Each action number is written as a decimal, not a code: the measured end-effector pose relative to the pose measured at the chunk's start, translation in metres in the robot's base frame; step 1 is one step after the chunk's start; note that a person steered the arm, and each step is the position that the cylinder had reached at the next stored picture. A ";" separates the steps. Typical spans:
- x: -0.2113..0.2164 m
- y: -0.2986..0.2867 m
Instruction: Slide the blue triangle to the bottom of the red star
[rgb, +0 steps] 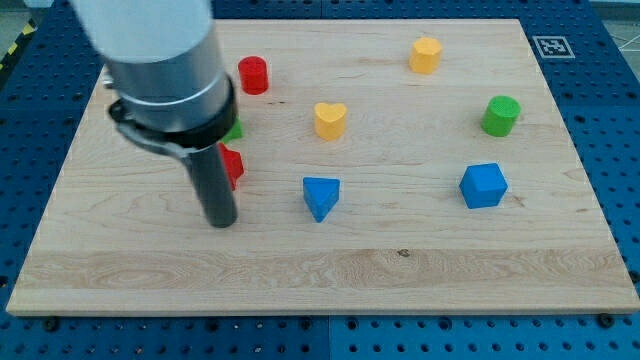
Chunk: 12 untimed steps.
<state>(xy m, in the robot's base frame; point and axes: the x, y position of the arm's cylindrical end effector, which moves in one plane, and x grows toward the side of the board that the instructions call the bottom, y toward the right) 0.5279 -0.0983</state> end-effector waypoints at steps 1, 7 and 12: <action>-0.034 0.009; -0.025 0.099; 0.003 0.014</action>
